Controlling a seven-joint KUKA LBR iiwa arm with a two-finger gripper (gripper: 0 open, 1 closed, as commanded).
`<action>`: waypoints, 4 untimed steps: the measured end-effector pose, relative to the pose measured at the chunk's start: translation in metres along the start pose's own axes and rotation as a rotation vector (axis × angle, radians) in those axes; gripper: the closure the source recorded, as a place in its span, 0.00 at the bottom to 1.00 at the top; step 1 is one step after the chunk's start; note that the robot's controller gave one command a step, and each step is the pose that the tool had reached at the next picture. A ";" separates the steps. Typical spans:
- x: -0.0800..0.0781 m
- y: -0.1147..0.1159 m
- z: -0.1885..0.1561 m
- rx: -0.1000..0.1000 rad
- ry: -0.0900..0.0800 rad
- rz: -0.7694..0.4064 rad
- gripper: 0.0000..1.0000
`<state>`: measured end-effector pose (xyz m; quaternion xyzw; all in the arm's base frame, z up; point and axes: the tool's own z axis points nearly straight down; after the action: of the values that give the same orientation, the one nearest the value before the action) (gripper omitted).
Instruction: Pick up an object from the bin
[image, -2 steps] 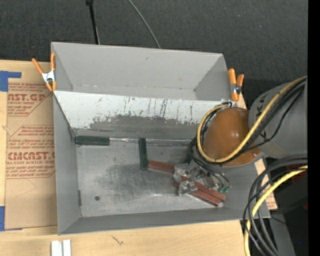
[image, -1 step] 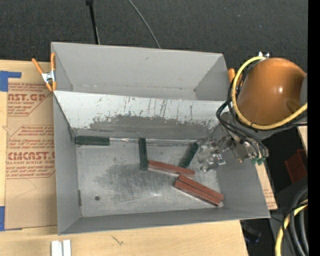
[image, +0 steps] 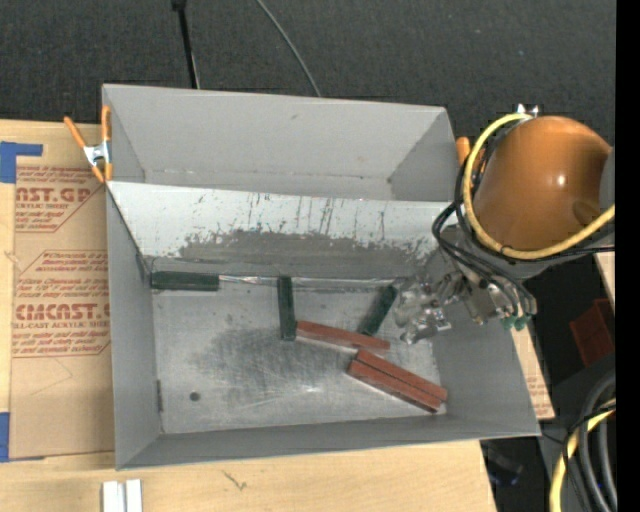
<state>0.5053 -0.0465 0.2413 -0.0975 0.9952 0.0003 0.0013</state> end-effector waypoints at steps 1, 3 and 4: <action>-0.013 -0.001 0.073 -0.001 0.001 -0.010 0.00; -0.055 0.020 0.167 0.002 -0.008 -0.050 1.00; -0.055 0.020 0.167 0.002 -0.008 -0.050 1.00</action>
Offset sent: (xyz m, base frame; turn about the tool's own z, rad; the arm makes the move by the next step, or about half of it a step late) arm 0.0000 0.0000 0.0000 0.0000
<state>0.5557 -0.0156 0.0745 -0.1225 0.9925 -0.0004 0.0053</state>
